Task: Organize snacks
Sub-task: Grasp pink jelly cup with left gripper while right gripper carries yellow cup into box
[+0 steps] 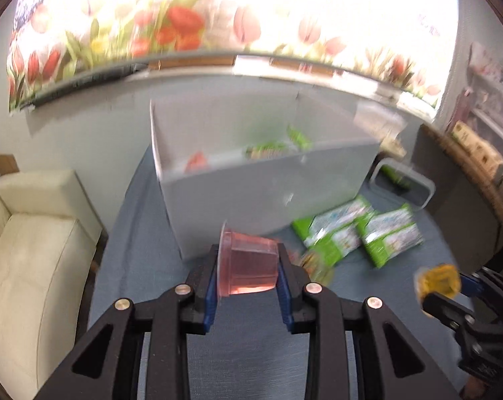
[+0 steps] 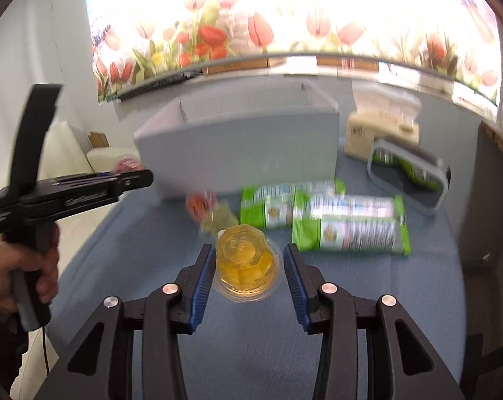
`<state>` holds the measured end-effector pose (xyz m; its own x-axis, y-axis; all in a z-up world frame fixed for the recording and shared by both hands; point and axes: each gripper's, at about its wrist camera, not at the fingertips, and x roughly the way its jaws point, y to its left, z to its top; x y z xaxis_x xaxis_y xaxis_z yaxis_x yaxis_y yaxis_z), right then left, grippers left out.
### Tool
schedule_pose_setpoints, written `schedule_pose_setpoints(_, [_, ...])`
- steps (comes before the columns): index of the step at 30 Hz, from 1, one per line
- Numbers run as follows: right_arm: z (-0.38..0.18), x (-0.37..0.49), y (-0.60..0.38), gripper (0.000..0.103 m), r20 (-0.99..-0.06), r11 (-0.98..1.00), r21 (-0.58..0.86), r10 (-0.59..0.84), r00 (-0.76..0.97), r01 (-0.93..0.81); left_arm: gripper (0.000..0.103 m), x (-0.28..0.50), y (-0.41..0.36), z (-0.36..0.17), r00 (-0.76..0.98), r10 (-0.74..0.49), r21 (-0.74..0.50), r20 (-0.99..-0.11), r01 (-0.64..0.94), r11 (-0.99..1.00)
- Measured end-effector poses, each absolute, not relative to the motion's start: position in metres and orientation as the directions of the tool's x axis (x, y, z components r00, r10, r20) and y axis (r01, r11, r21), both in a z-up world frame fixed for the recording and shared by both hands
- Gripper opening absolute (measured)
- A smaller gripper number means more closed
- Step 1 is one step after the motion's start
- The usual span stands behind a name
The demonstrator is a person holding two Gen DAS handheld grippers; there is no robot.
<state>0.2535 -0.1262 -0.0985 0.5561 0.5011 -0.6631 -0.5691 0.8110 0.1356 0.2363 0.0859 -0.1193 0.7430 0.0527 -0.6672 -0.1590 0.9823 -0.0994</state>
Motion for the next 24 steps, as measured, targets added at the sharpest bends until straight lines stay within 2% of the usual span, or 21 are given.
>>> schedule_pose_setpoints(7, [-0.038,0.31,-0.099,0.046,-0.61,0.795,0.095,0.523,0.595,-0.6,0.033,0.265,0.104,-0.046,0.809,0.048,-0.114,-0.586,-0.141,0.983])
schedule_pose_setpoints(12, [0.0,0.363,-0.076,0.046,-0.591,0.794,0.099,0.532,0.606,-0.6,0.033,0.306,0.118,-0.018,0.82,0.045,-0.11,-0.571,-0.131,0.985])
schedule_pose_setpoints(18, [0.02,0.416,-0.05,0.046,-0.576,0.781,0.104,0.552,0.603,-0.616,0.033,0.361,0.134,-0.007,0.812,0.031,-0.113,-0.582,-0.119,0.986])
schedule_pose_setpoints(24, [-0.001,0.458,-0.026,0.046,-0.623,0.787,0.1,0.527,0.578,-0.609,0.033,0.4,0.15,-0.028,0.773,0.022,-0.111,-0.634,-0.12,0.987])
